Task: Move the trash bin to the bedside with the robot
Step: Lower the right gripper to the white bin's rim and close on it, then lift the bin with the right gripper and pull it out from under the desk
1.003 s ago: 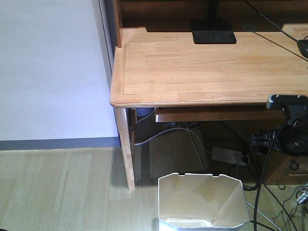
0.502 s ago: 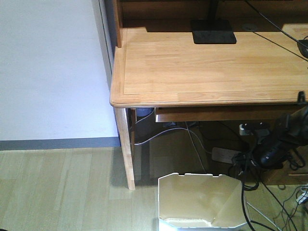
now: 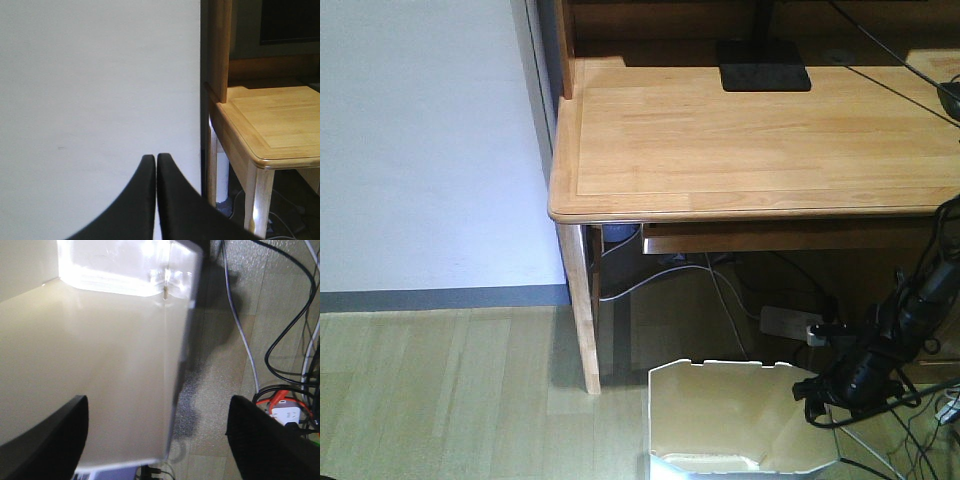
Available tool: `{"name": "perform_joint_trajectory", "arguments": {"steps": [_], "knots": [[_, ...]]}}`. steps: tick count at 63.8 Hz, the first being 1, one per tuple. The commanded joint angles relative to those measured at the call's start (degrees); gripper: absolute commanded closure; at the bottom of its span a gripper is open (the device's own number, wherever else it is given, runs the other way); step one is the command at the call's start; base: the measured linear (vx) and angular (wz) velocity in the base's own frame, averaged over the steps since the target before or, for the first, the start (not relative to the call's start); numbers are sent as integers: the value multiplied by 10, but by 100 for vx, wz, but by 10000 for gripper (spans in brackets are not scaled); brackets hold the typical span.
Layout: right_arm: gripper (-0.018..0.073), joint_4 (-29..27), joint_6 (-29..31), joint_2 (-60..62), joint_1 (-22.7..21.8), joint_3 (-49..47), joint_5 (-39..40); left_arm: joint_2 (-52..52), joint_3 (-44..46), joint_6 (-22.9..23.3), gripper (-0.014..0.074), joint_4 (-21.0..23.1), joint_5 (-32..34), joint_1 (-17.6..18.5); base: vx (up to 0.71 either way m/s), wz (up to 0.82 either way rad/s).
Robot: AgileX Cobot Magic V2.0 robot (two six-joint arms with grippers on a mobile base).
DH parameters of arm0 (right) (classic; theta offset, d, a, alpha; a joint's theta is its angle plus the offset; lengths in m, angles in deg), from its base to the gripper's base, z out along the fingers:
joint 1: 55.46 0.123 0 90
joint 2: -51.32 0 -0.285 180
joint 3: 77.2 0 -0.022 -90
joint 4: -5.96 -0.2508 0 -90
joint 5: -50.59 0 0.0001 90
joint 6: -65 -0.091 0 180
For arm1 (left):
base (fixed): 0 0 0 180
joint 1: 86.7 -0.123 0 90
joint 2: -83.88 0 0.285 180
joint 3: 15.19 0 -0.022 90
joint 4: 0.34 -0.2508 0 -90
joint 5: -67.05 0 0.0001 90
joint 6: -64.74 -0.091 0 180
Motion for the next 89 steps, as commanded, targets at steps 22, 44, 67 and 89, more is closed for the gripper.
{"name": "perform_joint_trajectory", "arguments": {"steps": [22,44,67,89], "knots": [[20,5,23,-75,-22,-113,-24,-3,14,3,603,1,42,0,0,0],[233,5,20,-132,-21,-210,-120,-3,14,3,603,1,42,0,0,0],[566,-102,93,-154,-23,-272,-210,-3,14,3,603,1,42,0,0,0],[564,-369,417,-102,-23,-254,-313,-3,14,3,603,1,42,0,0,0]]}}
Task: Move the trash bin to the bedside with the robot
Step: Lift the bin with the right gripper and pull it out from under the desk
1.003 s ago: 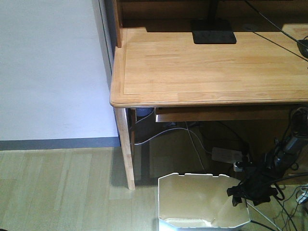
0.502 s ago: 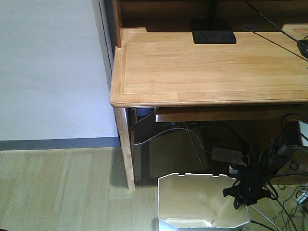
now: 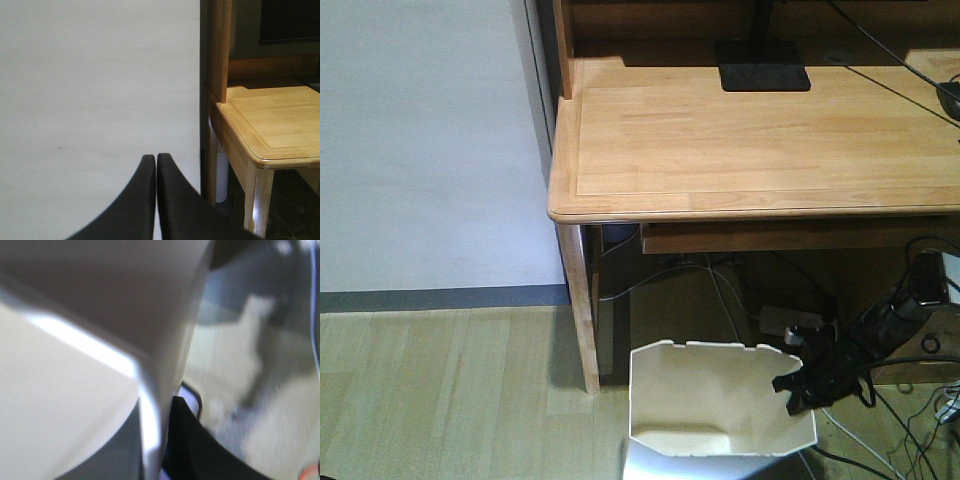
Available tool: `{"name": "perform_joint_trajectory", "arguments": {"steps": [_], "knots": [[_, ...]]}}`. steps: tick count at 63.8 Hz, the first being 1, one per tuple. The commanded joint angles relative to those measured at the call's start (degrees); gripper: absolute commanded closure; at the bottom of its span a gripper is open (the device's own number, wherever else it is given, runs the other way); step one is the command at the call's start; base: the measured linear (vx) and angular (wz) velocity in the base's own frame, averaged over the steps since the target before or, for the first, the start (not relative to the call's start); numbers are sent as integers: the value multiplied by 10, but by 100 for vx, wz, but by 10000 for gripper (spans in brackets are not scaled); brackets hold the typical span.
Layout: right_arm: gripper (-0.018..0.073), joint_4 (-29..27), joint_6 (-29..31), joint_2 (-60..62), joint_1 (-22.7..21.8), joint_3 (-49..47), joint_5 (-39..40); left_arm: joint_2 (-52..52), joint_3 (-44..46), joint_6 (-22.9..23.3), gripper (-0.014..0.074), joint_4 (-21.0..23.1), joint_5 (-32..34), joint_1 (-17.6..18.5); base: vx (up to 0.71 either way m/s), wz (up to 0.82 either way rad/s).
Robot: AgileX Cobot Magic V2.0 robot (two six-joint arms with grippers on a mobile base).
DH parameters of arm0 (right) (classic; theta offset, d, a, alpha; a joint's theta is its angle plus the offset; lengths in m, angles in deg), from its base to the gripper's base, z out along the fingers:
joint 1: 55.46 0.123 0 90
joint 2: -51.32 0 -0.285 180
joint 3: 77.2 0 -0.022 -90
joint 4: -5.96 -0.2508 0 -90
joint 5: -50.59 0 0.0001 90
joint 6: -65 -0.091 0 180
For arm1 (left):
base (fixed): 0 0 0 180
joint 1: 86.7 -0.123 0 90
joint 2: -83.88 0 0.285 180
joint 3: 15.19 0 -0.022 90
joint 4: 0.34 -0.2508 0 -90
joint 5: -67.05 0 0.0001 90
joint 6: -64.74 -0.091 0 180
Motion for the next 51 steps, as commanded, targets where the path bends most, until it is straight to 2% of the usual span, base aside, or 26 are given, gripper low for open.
{"name": "perform_joint_trajectory", "arguments": {"steps": [1,10,25,39,51], "knots": [[564,-100,93,72,-1,17,-115,-3,14,3,603,1,42,0,0,0],[564,-121,140,116,-1,75,-101,-3,14,3,603,1,42,0,0,0],[564,-144,230,225,-1,202,-129,-3,14,3,603,1,42,0,0,0],[564,-120,232,320,-1,283,-131,-3,14,3,603,1,42,0,0,0],[564,-120,230,374,-1,297,-120,-3,14,3,603,1,42,0,0,0]]}}
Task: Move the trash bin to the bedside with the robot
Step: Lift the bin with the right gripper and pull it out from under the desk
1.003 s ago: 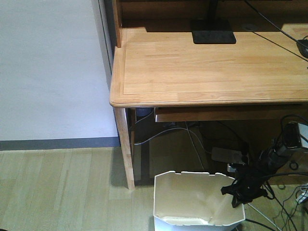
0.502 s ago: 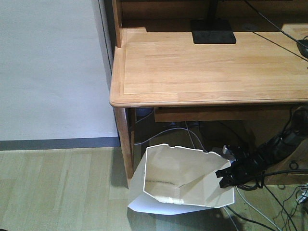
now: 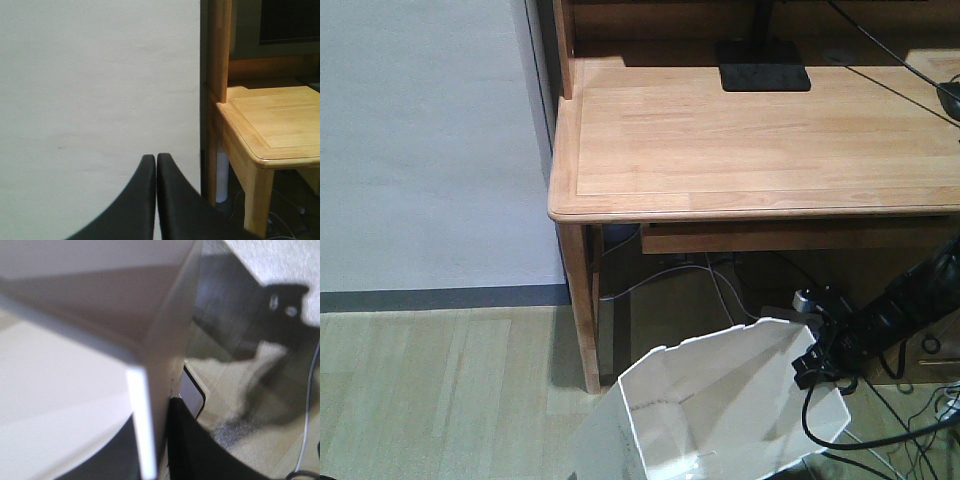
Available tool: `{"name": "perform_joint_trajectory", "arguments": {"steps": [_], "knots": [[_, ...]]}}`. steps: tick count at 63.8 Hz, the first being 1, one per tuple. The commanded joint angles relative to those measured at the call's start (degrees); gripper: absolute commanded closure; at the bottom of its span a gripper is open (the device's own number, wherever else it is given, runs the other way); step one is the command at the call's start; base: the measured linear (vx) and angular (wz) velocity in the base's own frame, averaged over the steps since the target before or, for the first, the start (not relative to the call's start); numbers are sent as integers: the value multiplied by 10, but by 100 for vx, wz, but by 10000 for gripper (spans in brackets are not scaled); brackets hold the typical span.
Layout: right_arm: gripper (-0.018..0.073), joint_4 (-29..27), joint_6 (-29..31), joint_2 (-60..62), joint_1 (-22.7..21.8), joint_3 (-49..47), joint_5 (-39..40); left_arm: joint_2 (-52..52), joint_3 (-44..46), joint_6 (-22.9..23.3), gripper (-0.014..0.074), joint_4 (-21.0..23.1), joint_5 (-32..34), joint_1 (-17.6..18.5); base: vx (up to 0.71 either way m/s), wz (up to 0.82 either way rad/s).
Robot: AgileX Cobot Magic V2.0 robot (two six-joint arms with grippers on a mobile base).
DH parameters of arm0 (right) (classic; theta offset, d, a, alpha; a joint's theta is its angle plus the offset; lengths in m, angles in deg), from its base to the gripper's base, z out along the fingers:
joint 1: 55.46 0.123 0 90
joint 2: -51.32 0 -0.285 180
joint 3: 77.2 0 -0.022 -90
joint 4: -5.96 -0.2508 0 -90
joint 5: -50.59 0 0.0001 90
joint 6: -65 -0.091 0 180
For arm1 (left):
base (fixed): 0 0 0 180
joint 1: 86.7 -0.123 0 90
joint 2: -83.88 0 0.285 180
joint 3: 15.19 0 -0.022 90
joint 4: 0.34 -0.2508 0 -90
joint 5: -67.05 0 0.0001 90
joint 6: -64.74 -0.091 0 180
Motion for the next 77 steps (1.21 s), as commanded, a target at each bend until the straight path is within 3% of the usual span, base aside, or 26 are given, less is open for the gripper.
{"name": "perform_joint_trajectory", "arguments": {"steps": [1,77], "knots": [[564,-38,5,66,-3,-3,-92,-3,14,3,603,1,42,0,0,0],[564,-45,3,83,-3,-3,-103,-3,14,3,603,1,42,0,-1,5]]}}
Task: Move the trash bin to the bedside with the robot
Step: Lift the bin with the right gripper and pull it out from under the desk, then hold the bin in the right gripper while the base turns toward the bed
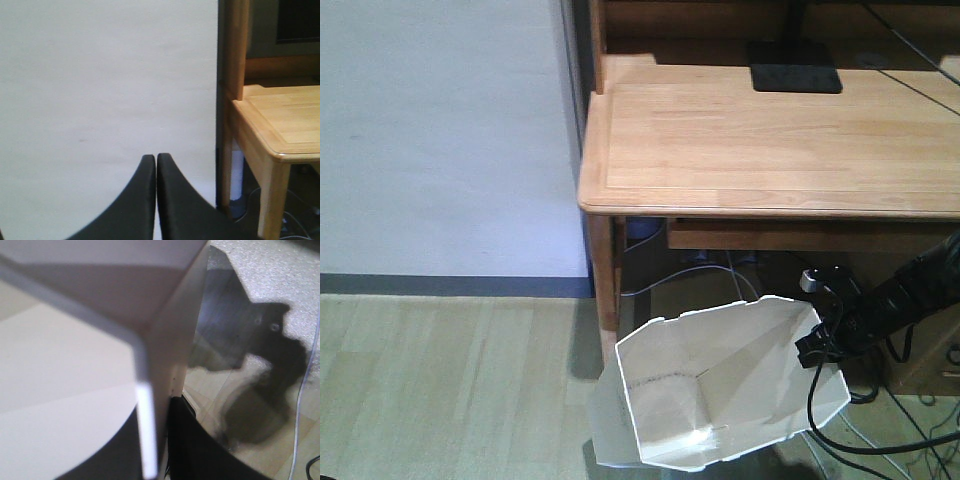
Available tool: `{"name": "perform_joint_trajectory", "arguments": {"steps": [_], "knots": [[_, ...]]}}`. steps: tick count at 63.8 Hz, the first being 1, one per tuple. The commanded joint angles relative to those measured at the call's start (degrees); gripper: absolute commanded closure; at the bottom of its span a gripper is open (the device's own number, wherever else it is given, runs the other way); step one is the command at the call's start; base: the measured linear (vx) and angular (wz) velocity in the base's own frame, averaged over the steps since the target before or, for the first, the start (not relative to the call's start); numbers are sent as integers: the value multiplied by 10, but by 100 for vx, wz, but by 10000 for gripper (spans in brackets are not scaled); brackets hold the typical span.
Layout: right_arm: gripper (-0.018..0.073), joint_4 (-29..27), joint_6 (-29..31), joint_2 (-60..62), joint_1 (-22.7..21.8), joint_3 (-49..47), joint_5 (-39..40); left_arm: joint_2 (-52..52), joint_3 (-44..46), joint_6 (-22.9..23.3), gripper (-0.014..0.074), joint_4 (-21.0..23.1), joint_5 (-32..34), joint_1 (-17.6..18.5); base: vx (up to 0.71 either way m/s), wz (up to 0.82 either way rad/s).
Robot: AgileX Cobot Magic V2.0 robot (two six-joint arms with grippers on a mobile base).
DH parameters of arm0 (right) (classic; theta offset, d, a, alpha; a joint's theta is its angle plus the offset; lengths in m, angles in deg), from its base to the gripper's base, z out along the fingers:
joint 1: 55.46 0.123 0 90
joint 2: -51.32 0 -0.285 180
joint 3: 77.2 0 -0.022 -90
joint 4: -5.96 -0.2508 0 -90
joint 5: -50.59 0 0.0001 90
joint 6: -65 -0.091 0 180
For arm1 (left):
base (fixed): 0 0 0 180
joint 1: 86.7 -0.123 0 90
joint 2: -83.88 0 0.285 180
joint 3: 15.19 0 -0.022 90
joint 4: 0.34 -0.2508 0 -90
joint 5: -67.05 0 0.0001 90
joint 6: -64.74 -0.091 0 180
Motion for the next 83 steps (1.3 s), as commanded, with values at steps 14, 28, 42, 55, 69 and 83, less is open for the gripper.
{"name": "perform_joint_trajectory", "arguments": {"steps": [14,28,42,55,69,83], "knots": [[564,-29,7,42,-2,-5,-109,-3,14,3,603,1,42,0,-6,32],[564,-29,7,42,-2,-5,-109,-3,14,3,603,1,42,0,-7,50],[564,-29,7,42,-2,-5,-109,-3,14,3,603,1,42,0,-8,64],[564,-29,7,42,-2,-5,-109,-3,14,3,603,1,42,0,-6,60],[564,-29,7,42,-2,-5,-109,-3,14,3,603,1,42,0,0,54],[564,-29,7,42,-2,-5,-109,-3,14,3,603,1,42,0,5,52]]}}
